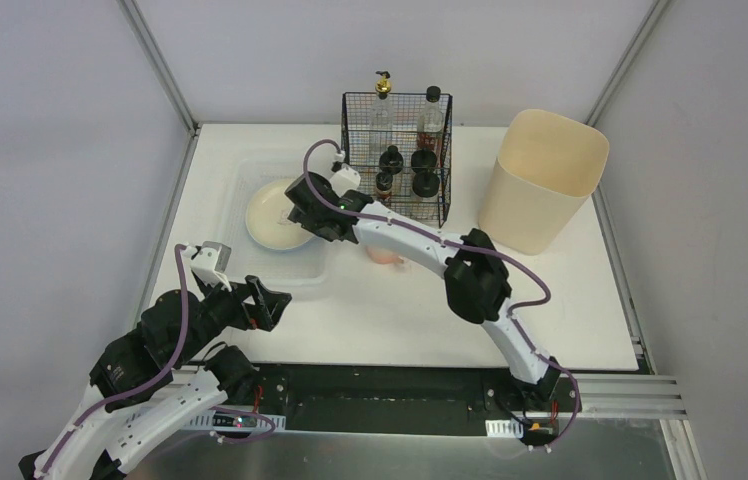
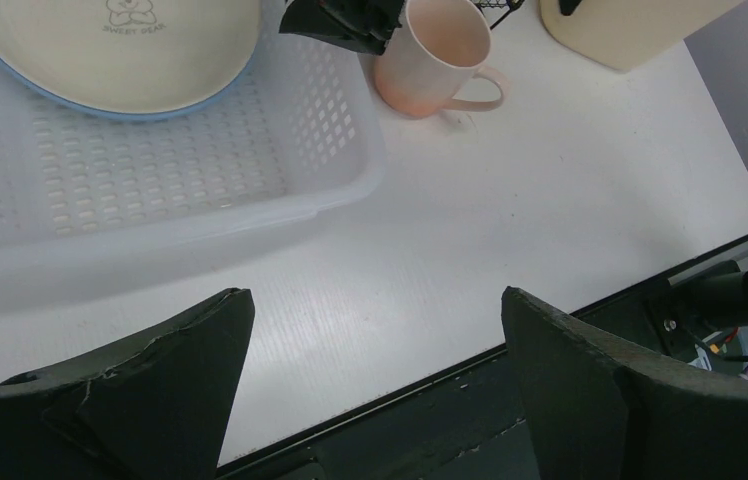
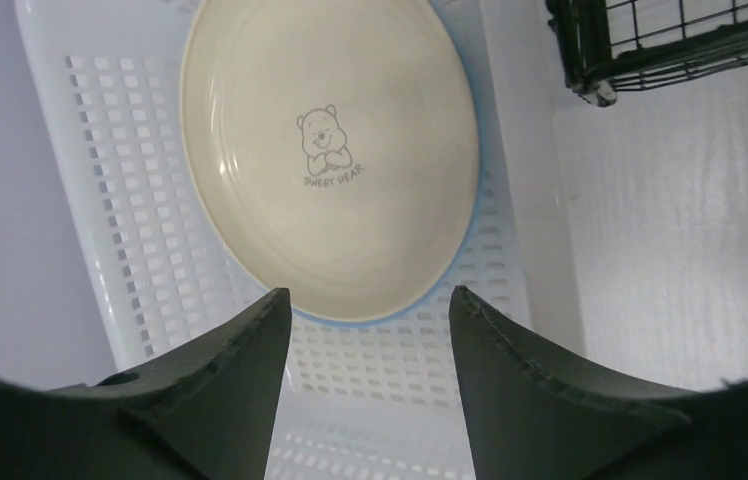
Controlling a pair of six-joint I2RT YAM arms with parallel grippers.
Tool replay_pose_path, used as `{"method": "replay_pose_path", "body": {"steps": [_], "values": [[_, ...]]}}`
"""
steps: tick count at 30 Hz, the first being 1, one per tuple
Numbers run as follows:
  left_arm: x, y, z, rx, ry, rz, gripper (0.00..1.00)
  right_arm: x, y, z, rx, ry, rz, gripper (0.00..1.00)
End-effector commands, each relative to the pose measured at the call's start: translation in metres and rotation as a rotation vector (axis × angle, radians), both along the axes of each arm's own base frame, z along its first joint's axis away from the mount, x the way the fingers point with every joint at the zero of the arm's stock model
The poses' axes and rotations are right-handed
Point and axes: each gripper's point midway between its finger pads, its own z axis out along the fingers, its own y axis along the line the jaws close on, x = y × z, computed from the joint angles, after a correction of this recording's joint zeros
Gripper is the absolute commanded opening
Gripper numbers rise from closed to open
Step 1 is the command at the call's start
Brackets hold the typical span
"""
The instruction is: Clear the kitchen counter
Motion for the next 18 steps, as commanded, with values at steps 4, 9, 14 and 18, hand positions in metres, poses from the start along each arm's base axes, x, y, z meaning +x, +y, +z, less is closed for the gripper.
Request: {"method": "replay_pose_path", "body": {"steps": [4, 9, 14, 18], "values": [[0.005, -0.001, 0.002, -0.014, -0.003, 0.025, 0.99, -0.039, -0.026, 0.087, 0.022, -0.106, 0.171, 0.63], [0.005, 0.000, 0.003, -0.017, -0.005, 0.027, 0.99, -0.064, -0.067, 0.099, -0.023, -0.130, 0.242, 0.63], [0.006, 0.000, 0.002, -0.012, -0.002, 0.030, 0.99, -0.078, -0.114, 0.093, -0.148, -0.155, 0.263, 0.63], [0.006, -0.002, 0.001, -0.011, 0.008, 0.028, 0.99, -0.088, -0.153, 0.079, -0.262, -0.147, 0.251, 0.63]]}}
